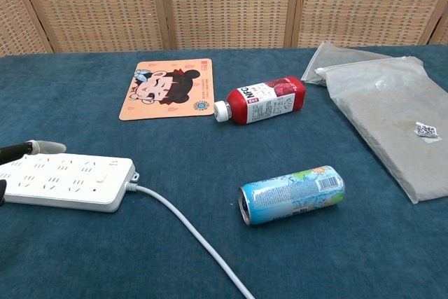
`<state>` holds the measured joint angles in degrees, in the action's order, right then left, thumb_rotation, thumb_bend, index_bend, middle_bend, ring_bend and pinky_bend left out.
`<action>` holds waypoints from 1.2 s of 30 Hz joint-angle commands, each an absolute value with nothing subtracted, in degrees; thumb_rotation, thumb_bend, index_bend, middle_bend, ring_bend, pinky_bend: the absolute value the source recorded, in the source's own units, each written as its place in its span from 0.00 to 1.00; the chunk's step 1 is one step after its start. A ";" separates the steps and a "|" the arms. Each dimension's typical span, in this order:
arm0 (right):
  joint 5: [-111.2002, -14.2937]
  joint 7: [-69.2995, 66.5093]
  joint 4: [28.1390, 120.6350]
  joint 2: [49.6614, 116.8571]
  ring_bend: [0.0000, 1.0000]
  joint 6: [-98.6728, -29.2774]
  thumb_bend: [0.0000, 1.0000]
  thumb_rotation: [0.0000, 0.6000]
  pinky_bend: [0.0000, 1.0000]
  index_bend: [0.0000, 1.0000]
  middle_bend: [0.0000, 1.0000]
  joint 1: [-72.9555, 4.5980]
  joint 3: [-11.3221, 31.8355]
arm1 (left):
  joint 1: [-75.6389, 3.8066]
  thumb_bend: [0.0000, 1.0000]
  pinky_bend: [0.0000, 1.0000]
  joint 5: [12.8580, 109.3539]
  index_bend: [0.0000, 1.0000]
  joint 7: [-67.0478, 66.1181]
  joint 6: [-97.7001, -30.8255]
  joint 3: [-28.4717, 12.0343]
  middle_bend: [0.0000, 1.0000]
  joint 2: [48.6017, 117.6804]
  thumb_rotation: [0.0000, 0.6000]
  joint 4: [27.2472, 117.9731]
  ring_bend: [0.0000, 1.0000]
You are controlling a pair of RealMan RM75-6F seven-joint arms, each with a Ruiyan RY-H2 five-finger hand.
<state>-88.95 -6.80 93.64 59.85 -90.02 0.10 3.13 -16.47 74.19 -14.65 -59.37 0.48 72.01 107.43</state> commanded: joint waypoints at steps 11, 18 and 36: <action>-88.47 -6.65 93.59 59.98 0.00 -89.53 0.00 1.00 0.00 0.00 0.00 -0.06 3.15 | -21.24 0.86 0.90 63.92 0.11 -21.37 -58.37 -2.74 0.97 78.45 1.00 106.74 0.87; -87.86 -6.93 93.45 59.86 0.00 -89.01 0.00 1.00 0.00 0.00 0.00 -0.15 3.23 | -22.70 0.86 0.90 60.85 0.17 -22.65 -58.00 -2.45 0.97 79.89 1.00 106.18 0.87; -87.62 -6.95 93.68 59.73 0.00 -88.58 0.00 1.00 0.00 0.00 0.00 -0.25 3.17 | -24.85 0.86 0.90 57.81 0.19 -23.78 -58.31 -1.14 0.97 81.91 1.00 104.70 0.87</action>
<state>-87.62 -6.95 93.68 59.73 -88.58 -0.25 3.17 -24.70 58.00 -23.67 -58.46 -1.29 81.72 104.85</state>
